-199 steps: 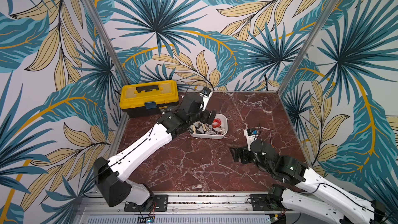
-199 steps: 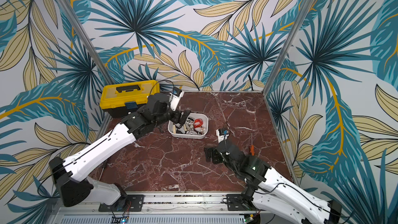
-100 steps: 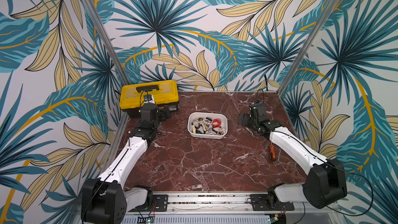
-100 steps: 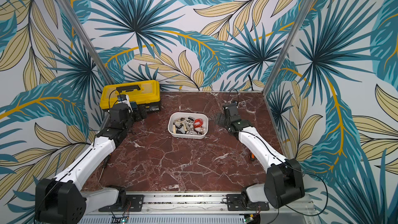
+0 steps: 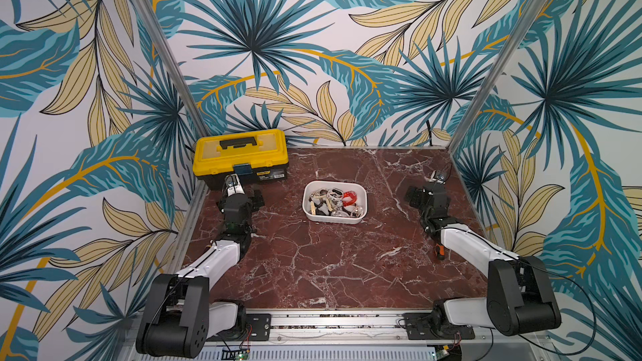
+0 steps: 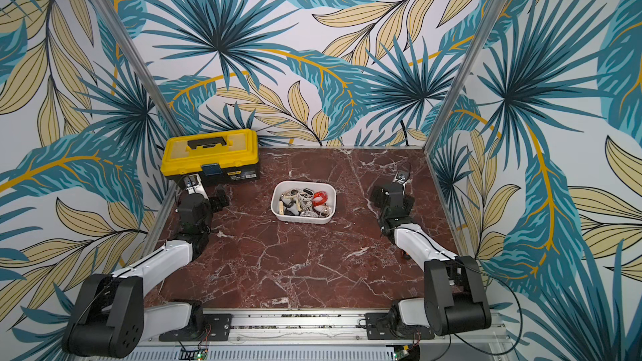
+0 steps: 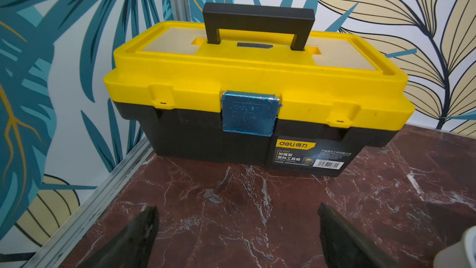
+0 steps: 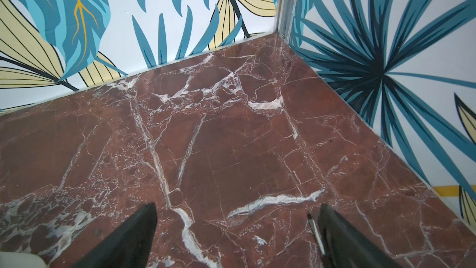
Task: Put the watch into the storage box
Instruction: Reset both arms
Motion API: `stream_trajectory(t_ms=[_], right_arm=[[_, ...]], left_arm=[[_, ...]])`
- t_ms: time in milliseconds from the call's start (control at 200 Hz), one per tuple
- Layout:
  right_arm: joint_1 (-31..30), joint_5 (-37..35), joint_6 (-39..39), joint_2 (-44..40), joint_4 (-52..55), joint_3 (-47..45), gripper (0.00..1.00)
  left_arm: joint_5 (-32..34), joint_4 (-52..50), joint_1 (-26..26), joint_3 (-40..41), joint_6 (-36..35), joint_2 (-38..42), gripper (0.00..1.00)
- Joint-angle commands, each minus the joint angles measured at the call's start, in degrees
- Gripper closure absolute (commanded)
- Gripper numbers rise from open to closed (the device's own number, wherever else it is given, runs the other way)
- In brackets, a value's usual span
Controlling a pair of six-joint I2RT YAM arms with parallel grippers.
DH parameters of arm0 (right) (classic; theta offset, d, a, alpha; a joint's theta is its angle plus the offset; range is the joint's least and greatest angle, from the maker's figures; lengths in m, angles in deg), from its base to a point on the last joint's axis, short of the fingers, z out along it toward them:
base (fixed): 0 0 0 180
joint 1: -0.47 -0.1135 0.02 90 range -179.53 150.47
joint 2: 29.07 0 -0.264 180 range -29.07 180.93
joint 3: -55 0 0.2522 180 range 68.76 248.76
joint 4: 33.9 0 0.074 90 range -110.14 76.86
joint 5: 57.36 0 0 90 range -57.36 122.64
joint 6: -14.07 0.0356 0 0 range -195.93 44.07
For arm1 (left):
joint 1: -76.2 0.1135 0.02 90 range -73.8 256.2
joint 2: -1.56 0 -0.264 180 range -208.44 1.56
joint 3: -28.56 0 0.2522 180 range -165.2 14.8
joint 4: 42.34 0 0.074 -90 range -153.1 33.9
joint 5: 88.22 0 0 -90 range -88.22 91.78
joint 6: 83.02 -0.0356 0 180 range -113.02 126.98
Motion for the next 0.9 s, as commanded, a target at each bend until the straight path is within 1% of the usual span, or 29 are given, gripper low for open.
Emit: stream_trajectory(t_ms=[0, 105, 180, 225, 336, 386, 426, 456, 496, 541, 596, 626, 661, 731, 776, 796, 856, 896], right_arm=[[-0.33, -0.48, -4.02, -1.03, -6.89, -1.95, 0.0], [-1.23, 0.8, -5.5, -3.59, -11.31, -5.67, 0.0], [-3.24, 1.67, -8.56, -5.42, -13.65, -8.18, 0.0], [-4.65, 0.48, -10.42, -6.49, -14.11, -9.26, 0.0], [-6.56, -3.26, -12.48, -8.82, -15.0, -11.97, 0.0], [-6.84, -4.91, -13.11, -9.53, -16.69, -14.05, 0.0], [-6.8, -5.77, -12.82, -9.85, -18.9, -16.12, 0.0], [-6.88, -5.86, -12.85, -10.02, -21.31, -17.73, 0.0], [-6.94, -6.02, -12.93, -9.65, -24.94, -19.81, 0.0], [-6.93, -6.9, -13.66, -8.11, -29.76, -21.61, 0.0], [-6.94, -8.85, -15.75, -4.74, -36.37, -22.69, 0.0], [-6.89, -8.2, -16.56, -3.29, -38.38, -22.6, 0.0], [-6.68, -7.3, -15.88, -1.63, -38.06, -21.43, 0.0], [-6.85, -5.62, -16.81, 3.33, -37.16, -18.44, 0.01], [-6.68, -5.62, -18.15, 6.55, -40.92, -17.94, 0.01], [-6.59, -5.61, -18.23, 6.55, -40.51, -17.68, 0.0], [-5.94, -4.88, -15.45, 4.16, -33.53, -16.31, 0.0], [-4.72, -3.28, -14.56, 4.76, -32.64, -15.51, 0.0]], left_arm=[[-1.35, 10.62, 0.75, 3.61, -6.08, -0.66, 0.0], [-2.56, 17.44, 0.68, 8.34, -6.78, -1.75, 0.0], [-4.12, 23.8, 0.72, 11.39, -7.25, -3.52, 0.0], [-4.74, 27.95, 0.74, 12.95, -7.97, -5.85, 0.0], [-4.64, 44.08, 0.79, 16.06, -8.23, -14.17, 0.0], [-5.35, 48.1, 0.81, 16.13, -8.53, -19.22, 0.0], [-6.41, 49.77, 0.81, 15.24, -9.25, -21.46, 0.0], [-6.89, 48.7, 0.76, 14.83, -9.24, -20.69, 0.0], [-6.2, 42.11, 0.83, 13.95, -8.39, -18.31, 0.0], [-5.42, 38.48, 1.06, 12.97, -7.79, -17.09, 0.0], [-6.2, 38.04, 1.13, 12.08, -8.01, -17.76, 0.0], [-6.89, 39.44, 1.17, 11.88, -8.44, -18.85, 0.0], [-7.43, 40.86, 1.13, 11.94, -8.81, -19.34, 0.0], [-7.66, 38.09, 1.36, 11.74, -8.19, -18.09, 0.0], [-8.09, 38.79, 1.54, 11.37, -8.48, -18.77, 0.0], [-8.25, 38.53, 1.55, 11.15, -8.54, -18.76, 0.0], [-9.34, 34.48, 1.63, 9.82, -8.43, -17.93, 0.0], [-9.85, 32.85, 1.78, 8.72, -8.8, -18.08, 0.0]])
